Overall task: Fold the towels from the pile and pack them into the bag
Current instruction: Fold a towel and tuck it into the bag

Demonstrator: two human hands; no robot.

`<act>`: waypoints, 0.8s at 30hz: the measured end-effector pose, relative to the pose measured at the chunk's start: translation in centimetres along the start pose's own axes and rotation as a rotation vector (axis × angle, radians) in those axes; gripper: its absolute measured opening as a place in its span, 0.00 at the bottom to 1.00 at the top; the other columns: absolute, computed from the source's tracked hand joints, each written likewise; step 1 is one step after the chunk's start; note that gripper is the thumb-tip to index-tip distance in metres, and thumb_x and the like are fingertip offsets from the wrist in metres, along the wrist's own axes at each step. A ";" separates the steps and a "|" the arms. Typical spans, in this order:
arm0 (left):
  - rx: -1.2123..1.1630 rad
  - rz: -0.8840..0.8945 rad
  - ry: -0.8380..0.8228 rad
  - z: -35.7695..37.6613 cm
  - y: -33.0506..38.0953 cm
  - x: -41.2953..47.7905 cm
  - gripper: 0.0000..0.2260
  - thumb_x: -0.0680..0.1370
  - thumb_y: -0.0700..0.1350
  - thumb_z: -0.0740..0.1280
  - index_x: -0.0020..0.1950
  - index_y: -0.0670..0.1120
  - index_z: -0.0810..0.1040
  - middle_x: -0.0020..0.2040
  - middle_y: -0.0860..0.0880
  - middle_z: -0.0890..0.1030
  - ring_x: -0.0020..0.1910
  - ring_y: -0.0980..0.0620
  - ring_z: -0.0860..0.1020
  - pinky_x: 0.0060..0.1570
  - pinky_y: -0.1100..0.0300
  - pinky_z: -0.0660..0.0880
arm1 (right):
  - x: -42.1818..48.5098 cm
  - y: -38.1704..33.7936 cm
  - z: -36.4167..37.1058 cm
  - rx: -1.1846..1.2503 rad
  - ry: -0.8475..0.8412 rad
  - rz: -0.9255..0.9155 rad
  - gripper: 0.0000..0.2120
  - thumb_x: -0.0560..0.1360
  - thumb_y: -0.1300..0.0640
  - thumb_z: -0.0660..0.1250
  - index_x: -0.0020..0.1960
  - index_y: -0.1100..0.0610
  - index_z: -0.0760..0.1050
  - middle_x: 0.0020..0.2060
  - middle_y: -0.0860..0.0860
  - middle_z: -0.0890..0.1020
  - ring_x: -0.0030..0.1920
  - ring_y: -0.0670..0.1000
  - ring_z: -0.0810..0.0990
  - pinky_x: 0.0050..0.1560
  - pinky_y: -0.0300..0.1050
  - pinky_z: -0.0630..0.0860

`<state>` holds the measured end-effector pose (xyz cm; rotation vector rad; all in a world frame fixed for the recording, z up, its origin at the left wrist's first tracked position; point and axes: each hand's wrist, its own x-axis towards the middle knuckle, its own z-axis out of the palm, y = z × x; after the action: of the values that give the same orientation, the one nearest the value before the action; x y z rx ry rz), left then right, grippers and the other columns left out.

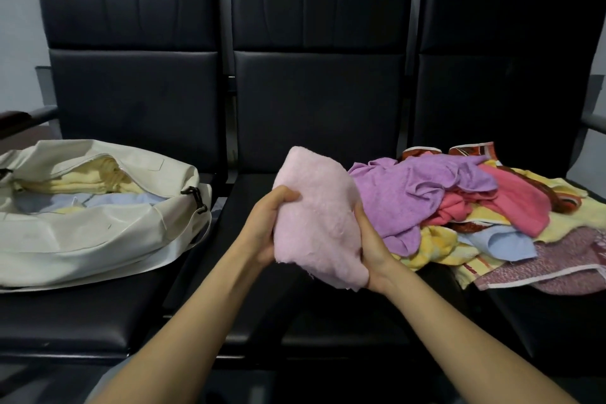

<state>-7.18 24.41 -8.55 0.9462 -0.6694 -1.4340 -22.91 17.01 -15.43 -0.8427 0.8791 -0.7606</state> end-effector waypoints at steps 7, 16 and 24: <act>0.208 0.069 0.218 -2.9 1.3 -0.2 0.07 0.75 0.42 0.65 0.53 0.43 0.76 0.49 0.42 0.82 0.50 0.43 0.81 0.50 0.47 0.78 | 0.2 -1.0 2.5 0.101 -0.043 -0.085 0.42 0.59 0.41 0.77 0.68 0.55 0.73 0.64 0.57 0.78 0.60 0.61 0.79 0.60 0.58 0.76; 0.521 0.239 0.193 -7.0 1.9 0.7 0.28 0.75 0.39 0.71 0.69 0.55 0.65 0.56 0.45 0.79 0.53 0.51 0.81 0.46 0.62 0.79 | 1.1 -2.5 2.6 -0.237 0.021 -0.432 0.15 0.80 0.61 0.60 0.52 0.46 0.83 0.58 0.50 0.81 0.61 0.53 0.78 0.63 0.56 0.75; 1.019 0.335 0.119 -7.3 2.6 0.2 0.30 0.70 0.37 0.74 0.67 0.61 0.72 0.64 0.55 0.71 0.59 0.59 0.72 0.54 0.73 0.68 | -0.4 -4.2 2.0 -0.729 -0.105 -0.539 0.34 0.69 0.62 0.76 0.69 0.42 0.69 0.63 0.38 0.73 0.63 0.40 0.72 0.59 0.36 0.75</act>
<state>0.39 24.97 -9.94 1.5750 -1.4432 -0.6761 -22.17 16.02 -10.96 -1.7992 0.8473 -0.8512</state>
